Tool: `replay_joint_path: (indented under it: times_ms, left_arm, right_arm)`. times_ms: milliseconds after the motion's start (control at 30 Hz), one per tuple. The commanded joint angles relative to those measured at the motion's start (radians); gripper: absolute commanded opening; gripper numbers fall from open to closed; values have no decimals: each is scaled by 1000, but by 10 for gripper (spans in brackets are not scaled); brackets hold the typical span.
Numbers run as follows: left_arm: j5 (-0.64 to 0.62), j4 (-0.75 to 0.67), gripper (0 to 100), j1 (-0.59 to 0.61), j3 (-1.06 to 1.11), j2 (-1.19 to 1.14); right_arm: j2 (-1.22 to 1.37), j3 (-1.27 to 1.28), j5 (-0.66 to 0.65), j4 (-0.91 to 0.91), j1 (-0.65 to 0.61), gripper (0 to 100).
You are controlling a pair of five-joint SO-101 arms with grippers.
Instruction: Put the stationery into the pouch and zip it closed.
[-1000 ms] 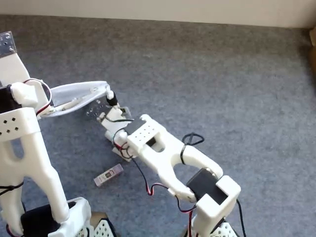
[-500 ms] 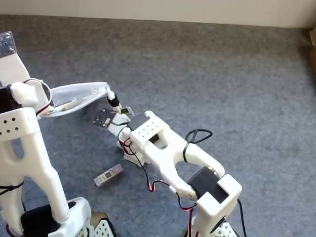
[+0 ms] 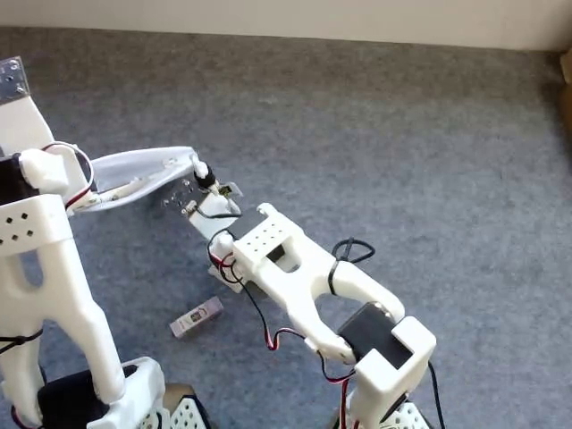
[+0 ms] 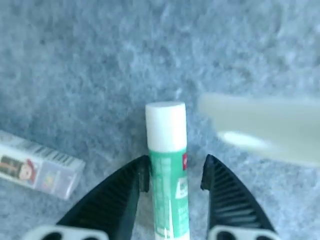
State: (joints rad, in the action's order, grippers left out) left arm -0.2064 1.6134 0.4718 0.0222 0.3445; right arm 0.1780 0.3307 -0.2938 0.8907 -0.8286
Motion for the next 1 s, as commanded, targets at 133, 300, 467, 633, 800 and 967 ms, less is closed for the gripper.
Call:
replay_joint_path:
  times_ms: [133, 300, 467, 633, 800, 967]
  left_arm:
    - [-8, -23, 11, 19, -8, 2]
    - [-8, -20, 11, 19, -8, 2]
    - [-8, -17, 11, 19, -8, 5]
    - [-8, -17, 11, 19, -8, 5]
    - [-8, -15, 11, 19, -8, 5]
    - [-8, -15, 11, 19, -8, 5]
  right_arm:
    - [19, -12, 11, -111, -30, 166]
    - [104, -10, 8, -108, -28, 166]
    - [104, -8, 5, -73, -30, 48]
    - [101, -10, -78, 10, -35, 5]
    - [45, -8, -101, 88, -73, 5]
    - [-87, -1, -101, 136, -96, 5]
